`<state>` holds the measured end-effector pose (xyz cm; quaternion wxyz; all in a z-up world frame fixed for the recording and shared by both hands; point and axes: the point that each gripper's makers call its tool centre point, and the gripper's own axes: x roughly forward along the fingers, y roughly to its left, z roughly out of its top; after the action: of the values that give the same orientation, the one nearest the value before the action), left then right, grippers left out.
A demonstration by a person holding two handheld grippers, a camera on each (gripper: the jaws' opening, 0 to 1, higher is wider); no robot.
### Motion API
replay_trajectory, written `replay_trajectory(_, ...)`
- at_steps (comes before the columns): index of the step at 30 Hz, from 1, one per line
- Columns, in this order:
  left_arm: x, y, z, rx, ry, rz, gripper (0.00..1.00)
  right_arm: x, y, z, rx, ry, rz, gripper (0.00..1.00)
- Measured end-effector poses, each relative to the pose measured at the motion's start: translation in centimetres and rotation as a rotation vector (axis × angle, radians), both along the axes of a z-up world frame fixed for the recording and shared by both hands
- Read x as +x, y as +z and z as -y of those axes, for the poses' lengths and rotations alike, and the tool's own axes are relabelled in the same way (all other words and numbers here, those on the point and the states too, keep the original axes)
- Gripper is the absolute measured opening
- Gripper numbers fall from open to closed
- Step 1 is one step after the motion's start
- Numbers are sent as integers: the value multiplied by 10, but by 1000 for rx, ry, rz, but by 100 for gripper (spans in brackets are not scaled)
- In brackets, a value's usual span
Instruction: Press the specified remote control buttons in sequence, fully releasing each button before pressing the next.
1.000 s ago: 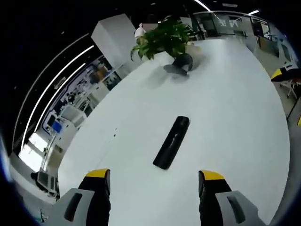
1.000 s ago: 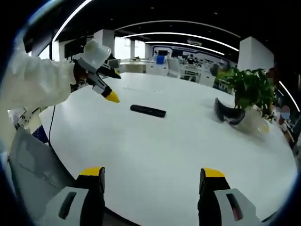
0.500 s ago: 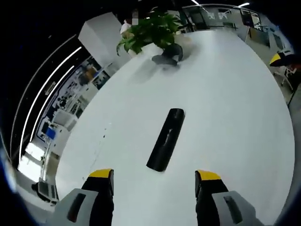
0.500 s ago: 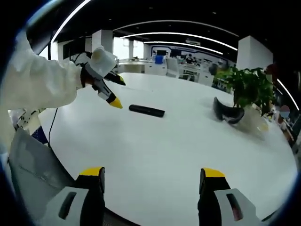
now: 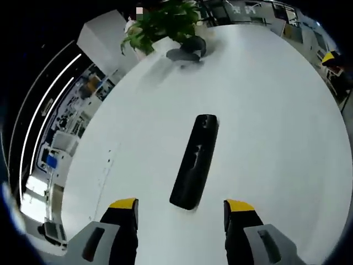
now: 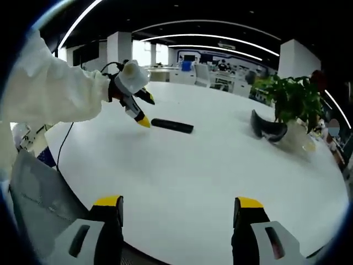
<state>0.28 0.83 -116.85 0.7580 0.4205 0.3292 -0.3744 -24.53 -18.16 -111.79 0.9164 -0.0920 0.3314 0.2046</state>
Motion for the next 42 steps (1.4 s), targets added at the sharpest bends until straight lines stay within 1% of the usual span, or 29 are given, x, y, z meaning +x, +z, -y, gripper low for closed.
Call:
replay_trajectory(3, 3, -3, 2, 4, -10, -9, 62, 0, 0, 0, 0, -3, -1, 81)
replay_trajectory(7, 10, -8, 2, 33, -15, -20, 61, 1, 1, 1, 10, -11, 1, 81)
replay_trajectory(12, 14, -14, 0, 63, -24, -60, 62, 0, 1, 0, 9, -4, -1, 81)
replay_trajectory(13, 15, -14, 2, 46, -18, -62, 61, 0, 0, 0, 9, -4, -3, 81)
replay_trajectory(14, 17, -15, 2, 52, -22, -60, 61, 0, 0, 0, 8, -4, -6, 81)
replay_trajectory(17, 14, -17, 3, 58, -40, -110, 58, 0, 0, -1, 9, -2, -6, 81)
replay_trajectory(19, 7, -21, 6, 59, -60, -176, 53, 0, 0, -1, 10, -1, -8, 80)
replay_trajectory(20, 7, -21, 6, 64, -63, -185, 51, -1, 0, -2, 13, 1, -11, 80)
replay_trajectory(21, 3, -23, 8, 71, -83, -227, 48, 0, 0, -2, 15, 1, -8, 80)
replay_trajectory(22, 2, -24, 8, 75, -76, -244, 46, 0, 1, -2, 15, 0, -4, 80)
replay_trajectory(23, 3, -23, 9, 81, -73, -248, 45, 0, 1, -2, 16, -1, -2, 80)
replay_trajectory(24, 1, -24, 10, 87, -95, -270, 44, 0, 2, -2, 19, -2, -2, 80)
replay_trajectory(25, 2, -25, 10, 89, -95, -283, 43, 0, 2, -2, 19, -2, -2, 80)
replay_trajectory(26, 2, -26, 10, 90, -101, -309, 42, 0, 1, -2, 17, -2, -3, 80)
replay_trajectory(29, 1, -27, 10, 76, -83, -356, 41, 1, 2, -2, 19, -2, 1, 80)
replay_trajectory(32, -1, -27, 10, 62, -74, -386, 40, 1, 3, -2, 27, -4, 5, 80)
replay_trajectory(35, -5, -28, 11, 61, -73, -399, 35, 1, 3, -2, 27, -3, 7, 79)
replay_trajectory(37, -10, -29, 12, 53, -81, -426, 29, 1, 3, -2, 27, -2, 6, 79)
replay_trajectory(40, -14, -29, 14, 52, -89, -420, 25, 1, 5, -2, 30, -3, 15, 79)
replay_trajectory(42, -12, -30, 14, 61, -93, -407, 24, 2, 5, -1, 34, -7, 17, 79)
